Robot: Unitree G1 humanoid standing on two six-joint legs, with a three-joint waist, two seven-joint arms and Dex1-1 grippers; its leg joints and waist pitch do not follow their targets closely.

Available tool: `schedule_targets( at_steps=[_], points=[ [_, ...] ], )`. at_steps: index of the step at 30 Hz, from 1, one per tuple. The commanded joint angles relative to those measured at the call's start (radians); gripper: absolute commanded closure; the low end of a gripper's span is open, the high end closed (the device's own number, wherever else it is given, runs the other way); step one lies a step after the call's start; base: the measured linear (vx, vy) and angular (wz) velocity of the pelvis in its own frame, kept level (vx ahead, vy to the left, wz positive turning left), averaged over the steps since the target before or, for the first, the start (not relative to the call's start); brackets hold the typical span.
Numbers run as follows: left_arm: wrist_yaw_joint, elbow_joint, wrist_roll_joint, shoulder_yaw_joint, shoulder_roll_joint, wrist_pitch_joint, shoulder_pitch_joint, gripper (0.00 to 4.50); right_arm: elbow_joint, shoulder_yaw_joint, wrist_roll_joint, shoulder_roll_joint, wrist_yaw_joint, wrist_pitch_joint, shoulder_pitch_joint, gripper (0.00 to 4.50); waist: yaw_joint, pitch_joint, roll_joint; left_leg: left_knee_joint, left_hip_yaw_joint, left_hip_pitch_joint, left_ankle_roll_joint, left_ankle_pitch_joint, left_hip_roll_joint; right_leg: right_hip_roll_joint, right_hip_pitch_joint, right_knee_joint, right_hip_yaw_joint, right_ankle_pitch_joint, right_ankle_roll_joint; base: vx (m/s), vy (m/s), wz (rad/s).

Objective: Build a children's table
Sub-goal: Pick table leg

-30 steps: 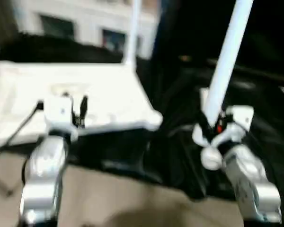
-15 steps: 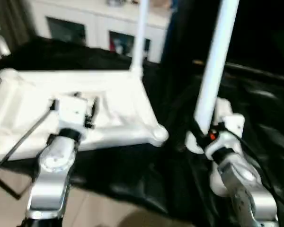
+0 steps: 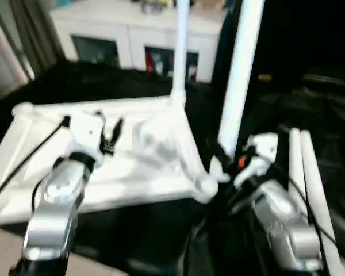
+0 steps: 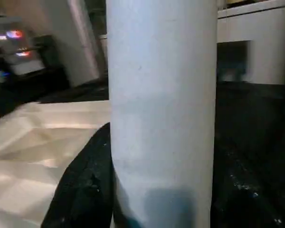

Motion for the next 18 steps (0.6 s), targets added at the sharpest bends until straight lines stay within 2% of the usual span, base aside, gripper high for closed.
schedule_targets(
  at_steps=[1, 2, 3, 4, 5, 6, 7, 8, 9, 10, 11, 12, 13, 14, 15, 16, 17, 18],
  points=[
    [-0.091, 0.052, -0.079, -0.009, -0.032, 0.007, -0.047, 1.76, -0.004, 0.001, 0.02, -0.034, 0.038, 0.036, -0.031, 2.57, -0.023, -0.052, 0.009, -0.095, -0.027, 0.021, 0.02, 0.038, 0.128, -0.095, 0.042, -0.052, 0.031, 0.037, -0.197, 0.0, 0.0, 0.0],
    [-0.115, 0.062, -0.102, -0.013, -0.046, 0.046, -0.073, 1.76, 0.011, -0.007, 0.037, -0.047, 0.055, 0.059, -0.049, 2.57, -0.019, -0.043, -0.002, -0.098, -0.004, 0.023, 0.022, -0.088, 0.126, -0.116, 0.044, -0.069, 0.037, -0.109, -0.222, -0.068, -0.016, 0.19],
    [-0.118, 0.063, -0.104, -0.015, -0.047, 0.049, -0.076, 1.76, 0.012, -0.007, 0.037, -0.049, 0.056, 0.061, -0.051, 2.57, -0.017, -0.038, 0.002, -0.101, 0.004, 0.025, 0.017, -0.139, 0.126, -0.122, 0.04, -0.078, 0.04, -0.171, -0.225, -0.068, -0.016, 0.19],
    [-0.142, 0.068, -0.117, -0.024, -0.052, 0.068, -0.098, 1.76, 0.025, -0.01, 0.041, -0.063, 0.069, 0.076, -0.067, 2.57, -0.021, -0.032, -0.006, -0.105, 0.015, 0.022, 0.01, -0.185, 0.127, -0.123, 0.041, -0.088, 0.043, -0.242, -0.22, -0.074, -0.031, 0.18],
    [-0.196, 0.067, -0.198, -0.019, -0.081, 0.162, -0.152, 1.49, 0.053, -0.028, 0.091, -0.079, 0.119, 0.121, -0.104, 2.57, -0.025, -0.031, -0.012, -0.108, 0.02, 0.02, -0.014, -0.231, 0.13, -0.129, 0.045, -0.088, 0.044, -0.339, -0.202, -0.073, -0.017, 0.08],
    [-0.196, 0.067, -0.198, -0.019, -0.081, 0.162, -0.152, 1.42, 0.053, -0.028, 0.091, -0.079, 0.119, 0.121, -0.104, 2.57, -0.026, -0.03, -0.012, -0.11, 0.024, 0.021, -0.032, -0.263, 0.134, -0.127, 0.037, -0.097, 0.04, -0.397, -0.178, -0.073, -0.017, 0.08],
    [-0.219, 0.074, -0.222, -0.02, -0.087, 0.196, -0.18, 1.42, 0.072, -0.032, 0.104, -0.088, 0.142, 0.133, -0.123, 2.57, -0.033, -0.028, -0.014, -0.115, 0.026, 0.015, -0.042, -0.281, 0.135, -0.124, 0.038, -0.099, 0.04, -0.409, -0.159, -0.061, 0.0, 0.02],
    [-0.251, 0.07, -0.26, -0.022, -0.092, 0.242, -0.203, 1.42, 0.084, -0.038, 0.131, -0.096, 0.178, 0.148, -0.14, 2.57, -0.034, -0.028, -0.017, -0.117, 0.024, 0.011, -0.042, -0.28, 0.136, -0.126, 0.041, -0.1, 0.039, -0.417, -0.15, 0.0, 0.0, 0.0],
    [-0.263, 0.068, -0.275, -0.023, -0.094, 0.26, -0.212, 1.42, 0.088, -0.04, 0.142, -0.099, 0.192, 0.155, -0.146, 2.57, -0.033, -0.033, -0.018, -0.115, 0.028, 0.011, -0.038, -0.258, 0.132, -0.129, 0.045, -0.098, 0.038, -0.414, -0.143, 0.0, 0.0, 0.0],
    [-0.312, 0.07, -0.344, -0.027, -0.098, 0.333, -0.25, 1.39, 0.112, -0.055, 0.187, -0.115, 0.247, 0.187, -0.172, 2.57, -0.033, -0.033, -0.018, -0.115, 0.028, 0.011, -0.038, -0.258, 0.132, -0.129, 0.045, -0.098, 0.038, -0.414, -0.143, 0.0, 0.0, 0.0],
    [-0.371, 0.084, -0.438, -0.031, -0.098, 0.412, -0.296, 1.08, 0.141, -0.072, 0.241, -0.134, 0.315, 0.228, -0.201, 2.57, -0.027, -0.037, -0.018, -0.108, 0.035, 0.009, -0.019, -0.188, 0.131, -0.133, 0.045, -0.093, 0.033, -0.358, -0.177, 0.0, 0.0, 0.0],
    [-0.383, 0.092, -0.472, -0.025, -0.102, 0.435, -0.31, 1.08, 0.149, -0.074, 0.254, -0.143, 0.339, 0.239, -0.204, 2.57, -0.027, -0.037, -0.018, -0.108, 0.035, 0.009, -0.019, -0.188, 0.131, -0.133, 0.045, -0.093, 0.033, -0.358, -0.177, 0.0, 0.0, 0.0],
    [-0.405, 0.104, -0.52, -0.019, -0.11, 0.473, -0.333, 1.04, 0.159, -0.068, 0.274, -0.164, 0.392, 0.262, -0.202, 2.57, -0.025, -0.037, -0.028, -0.109, 0.04, 0.005, -0.01, -0.165, 0.134, -0.134, 0.05, -0.094, 0.027, -0.323, -0.192, 0.0, 0.0, 0.0],
    [-0.427, 0.119, -0.553, -0.015, -0.116, 0.499, -0.352, 1.02, 0.168, -0.063, 0.289, -0.181, 0.431, 0.28, -0.202, 2.57, -0.02, -0.039, -0.025, -0.108, 0.041, 0.001, 0.003, -0.133, 0.136, -0.139, 0.056, -0.089, 0.022, -0.288, -0.207, 0.0, 0.0, 0.0],
    [-0.427, 0.119, -0.553, -0.015, -0.116, 0.499, -0.352, 0.91, 0.168, -0.063, 0.289, -0.181, 0.431, 0.28, -0.202, 2.57, -0.02, -0.039, -0.028, -0.107, 0.045, 0.001, 0.011, -0.118, 0.135, -0.139, 0.056, -0.089, 0.021, -0.277, -0.211, 0.0, 0.0, 0.0],
    [-0.448, 0.129, -0.586, -0.007, -0.122, 0.541, -0.374, 0.75, 0.172, -0.054, 0.297, -0.199, 0.466, 0.297, -0.203, 2.57, -0.018, -0.043, -0.032, -0.104, 0.044, -0.002, 0.025, -0.072, 0.138, -0.14, 0.059, -0.084, 0.02, -0.234, -0.219, 0.0, 0.0, 0.0],
    [-0.463, 0.133, -0.605, -0.006, -0.131, 0.56, -0.388, 0.64, 0.163, -0.05, 0.313, -0.212, 0.49, 0.321, -0.2, 2.57, -0.017, -0.046, -0.034, -0.1, 0.048, -0.006, 0.041, -0.025, 0.134, -0.14, 0.065, -0.079, 0.019, -0.198, -0.23, 0.0, 0.0, 0.0],
    [-0.478, 0.136, -0.614, -0.012, -0.142, 0.576, -0.403, 0.62, 0.139, -0.042, 0.336, -0.227, 0.521, 0.35, -0.193, 2.57, -0.013, -0.049, -0.033, -0.098, 0.048, -0.004, 0.048, -0.003, 0.135, -0.141, 0.064, -0.079, 0.018, -0.181, -0.233, 0.0, 0.0, 0.0]
  ],
)
